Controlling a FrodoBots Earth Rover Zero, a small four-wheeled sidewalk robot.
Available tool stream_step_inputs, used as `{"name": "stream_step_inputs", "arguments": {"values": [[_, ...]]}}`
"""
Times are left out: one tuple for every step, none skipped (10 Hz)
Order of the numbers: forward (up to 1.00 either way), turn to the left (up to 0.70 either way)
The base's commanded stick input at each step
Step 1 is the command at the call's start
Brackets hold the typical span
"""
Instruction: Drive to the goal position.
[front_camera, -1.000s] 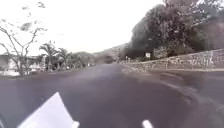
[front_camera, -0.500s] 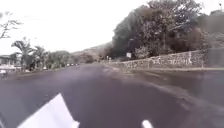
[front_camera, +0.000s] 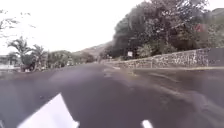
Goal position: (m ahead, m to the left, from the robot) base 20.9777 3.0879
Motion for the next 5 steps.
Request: {"name": "stream_step_inputs", "arguments": {"values": [[1.0,0.0],[1.0,0.0],[1.0,0.0],[1.0,0.0],[1.0,0.0]]}}
